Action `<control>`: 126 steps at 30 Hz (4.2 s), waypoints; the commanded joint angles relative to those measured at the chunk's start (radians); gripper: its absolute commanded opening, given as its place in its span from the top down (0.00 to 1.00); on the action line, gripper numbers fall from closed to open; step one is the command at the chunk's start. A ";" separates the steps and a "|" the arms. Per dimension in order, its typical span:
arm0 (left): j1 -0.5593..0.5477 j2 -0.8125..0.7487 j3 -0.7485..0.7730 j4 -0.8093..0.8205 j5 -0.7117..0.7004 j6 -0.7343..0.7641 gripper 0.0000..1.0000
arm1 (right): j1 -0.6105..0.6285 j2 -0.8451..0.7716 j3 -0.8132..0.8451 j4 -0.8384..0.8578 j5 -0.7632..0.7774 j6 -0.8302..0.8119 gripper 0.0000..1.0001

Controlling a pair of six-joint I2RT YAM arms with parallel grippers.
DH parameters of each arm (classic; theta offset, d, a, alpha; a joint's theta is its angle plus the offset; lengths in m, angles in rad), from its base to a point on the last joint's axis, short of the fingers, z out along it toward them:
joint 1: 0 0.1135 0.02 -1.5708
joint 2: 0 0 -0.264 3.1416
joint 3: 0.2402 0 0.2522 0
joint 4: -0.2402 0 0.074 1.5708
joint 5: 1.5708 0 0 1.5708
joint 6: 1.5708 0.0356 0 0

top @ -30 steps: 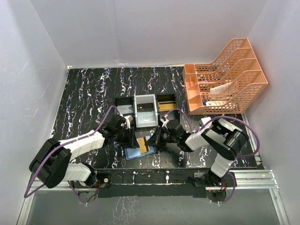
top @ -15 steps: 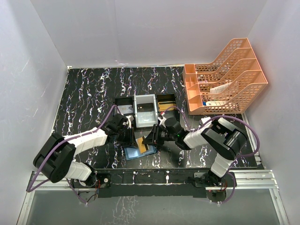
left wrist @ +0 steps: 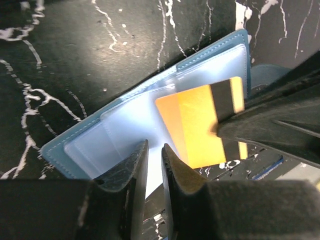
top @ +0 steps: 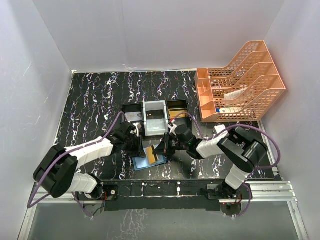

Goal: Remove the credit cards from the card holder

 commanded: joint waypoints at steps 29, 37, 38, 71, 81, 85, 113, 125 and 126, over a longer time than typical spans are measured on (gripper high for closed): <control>-0.001 -0.530 -0.023 -0.231 -0.419 -0.103 0.15 | 0.000 -0.847 -0.168 -0.073 0.512 -1.257 1.00; -0.002 -0.524 -0.015 -0.260 -0.426 -0.123 0.10 | -0.111 -0.612 -0.015 -0.092 0.521 -1.517 1.00; -0.001 -0.522 -0.012 -0.266 -0.425 -0.122 0.09 | -0.136 -0.583 0.006 -0.110 0.455 -1.542 1.00; -0.001 -0.580 -0.012 -0.371 -0.479 -0.125 0.01 | -0.284 -0.225 0.236 -0.226 0.135 -2.023 1.00; -0.001 -0.564 -0.009 -0.365 -0.454 -0.116 0.01 | -0.346 -0.094 0.296 -0.221 0.114 -2.046 1.00; -0.001 -0.548 -0.019 -0.348 -0.441 -0.113 0.01 | -0.349 -0.032 0.364 -0.286 0.065 -2.076 1.00; -0.001 -0.505 -0.010 -0.344 -0.429 -0.108 0.01 | -0.343 0.099 0.480 -0.468 0.110 -2.126 0.70; -0.001 -0.516 -0.009 -0.351 -0.422 -0.111 0.01 | -0.343 -0.017 0.471 -0.440 0.087 -1.994 0.56; -0.001 -0.516 -0.011 -0.349 -0.420 -0.112 0.01 | -0.344 -0.035 0.459 -0.408 0.090 -1.948 0.56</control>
